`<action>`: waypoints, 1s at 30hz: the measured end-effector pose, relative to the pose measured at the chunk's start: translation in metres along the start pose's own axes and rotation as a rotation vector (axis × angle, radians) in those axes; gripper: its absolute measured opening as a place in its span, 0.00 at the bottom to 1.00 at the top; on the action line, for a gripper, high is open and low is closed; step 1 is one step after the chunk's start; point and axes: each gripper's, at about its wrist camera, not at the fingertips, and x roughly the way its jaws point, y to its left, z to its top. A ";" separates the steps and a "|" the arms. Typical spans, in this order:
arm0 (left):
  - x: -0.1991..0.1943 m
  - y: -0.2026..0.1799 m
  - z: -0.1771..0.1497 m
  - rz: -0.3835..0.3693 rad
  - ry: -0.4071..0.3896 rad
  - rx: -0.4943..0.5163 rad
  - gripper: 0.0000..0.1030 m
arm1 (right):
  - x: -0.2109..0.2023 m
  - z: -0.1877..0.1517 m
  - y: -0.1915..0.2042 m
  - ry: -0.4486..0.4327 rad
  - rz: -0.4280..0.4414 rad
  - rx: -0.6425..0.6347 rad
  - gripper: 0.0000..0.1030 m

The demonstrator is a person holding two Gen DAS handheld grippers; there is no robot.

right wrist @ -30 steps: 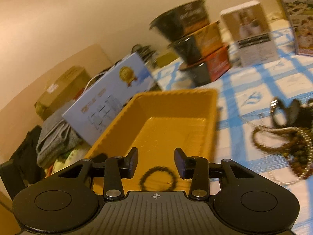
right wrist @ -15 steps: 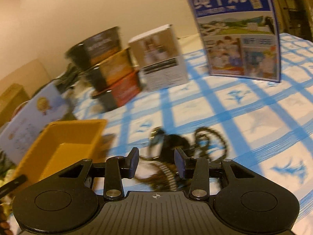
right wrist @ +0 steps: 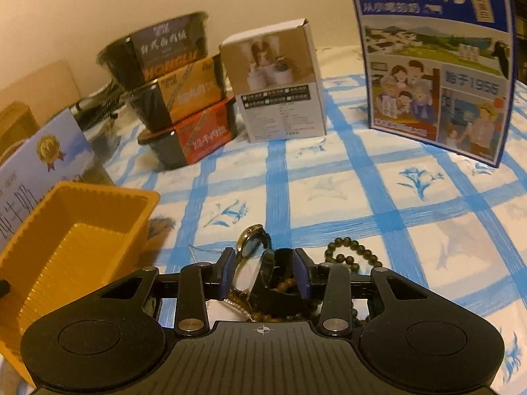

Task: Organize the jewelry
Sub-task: 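Grasp the black watch from the pile with the right tool, then carry the black watch into the orange tray and release it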

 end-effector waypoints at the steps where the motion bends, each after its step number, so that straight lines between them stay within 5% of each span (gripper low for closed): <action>1: 0.000 0.000 0.000 0.001 -0.001 0.001 0.05 | 0.003 0.000 0.001 0.008 0.000 -0.007 0.32; 9: 0.000 0.000 0.001 0.000 -0.001 0.000 0.05 | 0.017 -0.001 0.005 0.064 -0.025 -0.060 0.15; 17: 0.001 0.000 0.001 0.001 -0.001 0.001 0.05 | 0.001 0.000 0.003 0.019 0.020 -0.030 0.09; 30: 0.001 -0.001 0.002 -0.002 -0.003 0.002 0.05 | -0.047 0.021 0.051 -0.116 0.265 -0.005 0.09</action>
